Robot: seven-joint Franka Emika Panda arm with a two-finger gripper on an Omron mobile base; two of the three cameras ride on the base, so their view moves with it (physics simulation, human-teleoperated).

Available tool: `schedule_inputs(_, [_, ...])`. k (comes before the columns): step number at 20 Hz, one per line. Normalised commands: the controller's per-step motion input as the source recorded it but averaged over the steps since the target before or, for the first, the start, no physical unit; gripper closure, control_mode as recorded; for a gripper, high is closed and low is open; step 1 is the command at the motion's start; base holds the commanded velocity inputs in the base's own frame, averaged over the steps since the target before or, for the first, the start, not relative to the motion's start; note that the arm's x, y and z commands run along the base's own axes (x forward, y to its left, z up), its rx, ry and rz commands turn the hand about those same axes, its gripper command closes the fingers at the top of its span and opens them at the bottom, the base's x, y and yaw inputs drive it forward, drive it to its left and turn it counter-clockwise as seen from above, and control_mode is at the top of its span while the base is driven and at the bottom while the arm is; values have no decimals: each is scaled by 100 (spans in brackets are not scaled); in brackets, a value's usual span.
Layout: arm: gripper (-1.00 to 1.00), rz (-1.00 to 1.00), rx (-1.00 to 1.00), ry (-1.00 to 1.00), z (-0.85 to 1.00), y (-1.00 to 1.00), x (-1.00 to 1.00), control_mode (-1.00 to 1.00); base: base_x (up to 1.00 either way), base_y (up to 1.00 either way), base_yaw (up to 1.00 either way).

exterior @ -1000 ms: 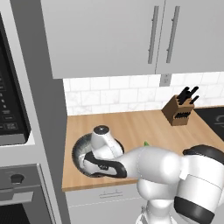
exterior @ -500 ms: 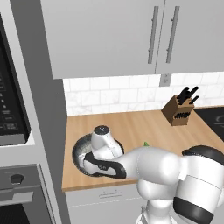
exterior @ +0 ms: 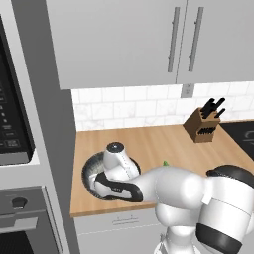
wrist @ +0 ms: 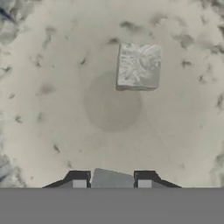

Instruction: Grab a lemon wedge from the fridge and one ice cube from the ice bowl, and put them in the glass of lemonade.

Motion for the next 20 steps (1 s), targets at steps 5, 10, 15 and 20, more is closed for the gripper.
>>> schedule_inputs(5, [100,0,0,1,0,0,0,-100,0,0,0])
schedule_inputs(10, [100,0,0,0,17,0,-1,-100,0,0,0])
schedule_inputs(15, [100,0,-6,-6,99,4,-3,-100,0,0,0])
schedule_inputs(20, [100,0,-9,-5,100,1,0,-100,0,0,0])
